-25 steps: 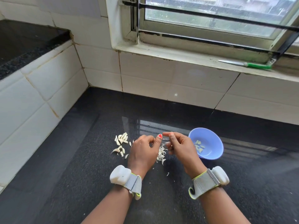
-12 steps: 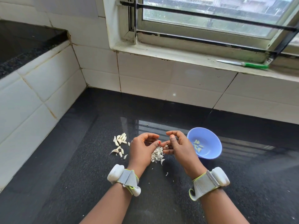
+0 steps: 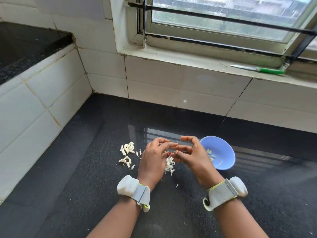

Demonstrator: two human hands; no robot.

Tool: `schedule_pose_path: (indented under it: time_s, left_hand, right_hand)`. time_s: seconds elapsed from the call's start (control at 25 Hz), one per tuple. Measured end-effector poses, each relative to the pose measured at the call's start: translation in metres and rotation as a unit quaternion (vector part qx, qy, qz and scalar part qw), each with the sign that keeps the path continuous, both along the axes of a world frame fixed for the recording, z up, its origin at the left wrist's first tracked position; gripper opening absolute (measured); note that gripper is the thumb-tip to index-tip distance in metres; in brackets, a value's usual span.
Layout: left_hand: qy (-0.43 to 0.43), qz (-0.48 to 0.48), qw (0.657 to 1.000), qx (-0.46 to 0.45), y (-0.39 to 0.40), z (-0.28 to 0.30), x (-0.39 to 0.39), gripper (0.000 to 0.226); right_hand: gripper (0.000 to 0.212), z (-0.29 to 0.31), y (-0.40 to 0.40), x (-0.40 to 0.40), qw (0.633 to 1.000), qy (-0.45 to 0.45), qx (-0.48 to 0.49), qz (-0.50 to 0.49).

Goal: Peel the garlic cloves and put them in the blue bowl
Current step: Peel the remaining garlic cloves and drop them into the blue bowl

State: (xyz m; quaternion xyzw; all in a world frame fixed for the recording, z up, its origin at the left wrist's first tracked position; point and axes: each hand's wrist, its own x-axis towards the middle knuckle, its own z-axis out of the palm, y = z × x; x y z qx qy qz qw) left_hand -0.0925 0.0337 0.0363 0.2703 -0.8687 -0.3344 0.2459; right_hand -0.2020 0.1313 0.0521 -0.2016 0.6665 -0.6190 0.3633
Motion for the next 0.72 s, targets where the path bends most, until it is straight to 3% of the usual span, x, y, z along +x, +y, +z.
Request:
schedule_pose_path:
  time_s: [0.16, 0.36, 0.72]
  left_hand:
    - [0.038, 0.019, 0.998, 0.053, -0.001, -0.001, 0.0, 0.047]
    - [0.092, -0.018, 0.962, 0.256, 0.001, 0.006, 0.002, 0.043]
    - [0.071, 0.059, 0.973, 0.21, -0.002, 0.002, 0.004, 0.032]
  right_hand:
    - [0.064, 0.002, 0.0, 0.0, 0.994, 0.102, 0.023, 0.025]
    - [0.071, 0.007, 0.001, 0.001, 0.982, 0.182, 0.048, 0.03]
    - [0.058, 0.011, 0.007, -0.008, 0.984, 0.159, 0.067, -0.047]
